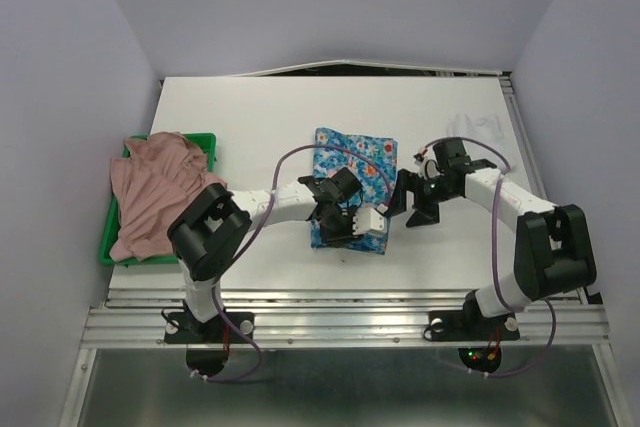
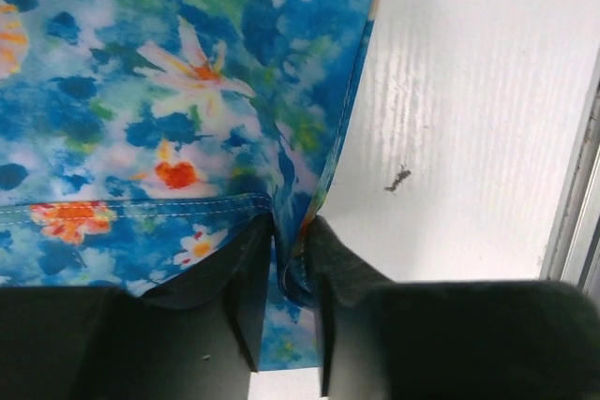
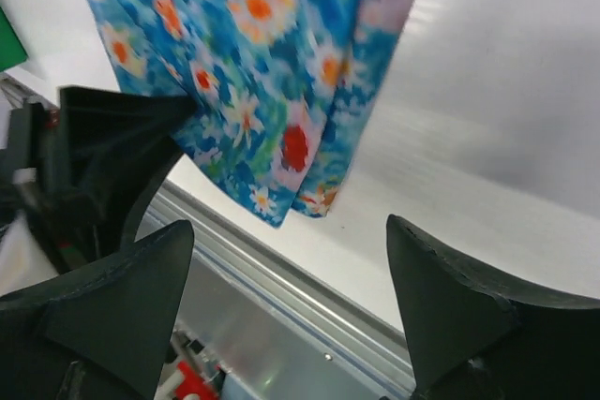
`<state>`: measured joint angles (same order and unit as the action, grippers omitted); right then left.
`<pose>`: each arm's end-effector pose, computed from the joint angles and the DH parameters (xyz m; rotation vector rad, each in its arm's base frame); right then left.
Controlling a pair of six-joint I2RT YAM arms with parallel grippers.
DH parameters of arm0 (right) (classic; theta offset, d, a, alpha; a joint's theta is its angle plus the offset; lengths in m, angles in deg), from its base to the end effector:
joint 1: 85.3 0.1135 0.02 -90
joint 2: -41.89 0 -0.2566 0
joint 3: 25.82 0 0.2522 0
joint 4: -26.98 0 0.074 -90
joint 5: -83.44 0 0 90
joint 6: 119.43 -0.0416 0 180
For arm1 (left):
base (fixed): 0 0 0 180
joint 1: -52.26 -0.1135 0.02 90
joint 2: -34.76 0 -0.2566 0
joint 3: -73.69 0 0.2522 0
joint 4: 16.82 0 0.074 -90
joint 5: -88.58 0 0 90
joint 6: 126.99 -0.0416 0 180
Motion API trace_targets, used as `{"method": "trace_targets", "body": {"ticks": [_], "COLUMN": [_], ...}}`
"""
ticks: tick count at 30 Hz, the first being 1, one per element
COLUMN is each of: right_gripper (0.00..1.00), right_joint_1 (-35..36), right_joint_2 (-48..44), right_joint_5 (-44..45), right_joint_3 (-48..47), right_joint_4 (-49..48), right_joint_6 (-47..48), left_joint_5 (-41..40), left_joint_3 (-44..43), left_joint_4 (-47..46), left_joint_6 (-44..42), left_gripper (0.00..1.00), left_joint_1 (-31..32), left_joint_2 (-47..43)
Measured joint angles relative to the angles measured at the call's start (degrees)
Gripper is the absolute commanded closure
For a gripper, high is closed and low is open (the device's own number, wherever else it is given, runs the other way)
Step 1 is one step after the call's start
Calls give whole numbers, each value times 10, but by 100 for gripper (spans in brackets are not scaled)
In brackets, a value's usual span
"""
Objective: Fold and stack the skirts
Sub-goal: Fold the skirt
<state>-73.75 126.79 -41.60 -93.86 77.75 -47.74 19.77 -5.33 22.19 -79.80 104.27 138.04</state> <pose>0.2692 0.0794 0.1960 -0.0093 2.7665 0.9829 0.2095 -0.2927 0.1589 2.0353 1.7105 -0.5458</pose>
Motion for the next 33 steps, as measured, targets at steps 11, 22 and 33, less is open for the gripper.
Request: {"method": "trace_targets", "body": {"ticks": [11, 22, 33], "right_gripper": [30, 47, 99], "right_joint_1": [0, 6, 21], "right_joint_2": [56, 61, 96], "right_joint_5": [-24, -62, -63], "right_joint_3": [77, 147, 123], "right_joint_4": [-80, -141, -161], "right_joint_6": [-73, -111, -94], "left_joint_5": [15, 27, 21], "left_joint_3": [-7, -7, 30], "left_joint_4": [-25, -36, -69], "left_joint_6": [50, 71, 78], "left_gripper": [55, 55, 33], "left_joint_1": [-15, -22, -23], "left_joint_2": [7, 7, -54]}}
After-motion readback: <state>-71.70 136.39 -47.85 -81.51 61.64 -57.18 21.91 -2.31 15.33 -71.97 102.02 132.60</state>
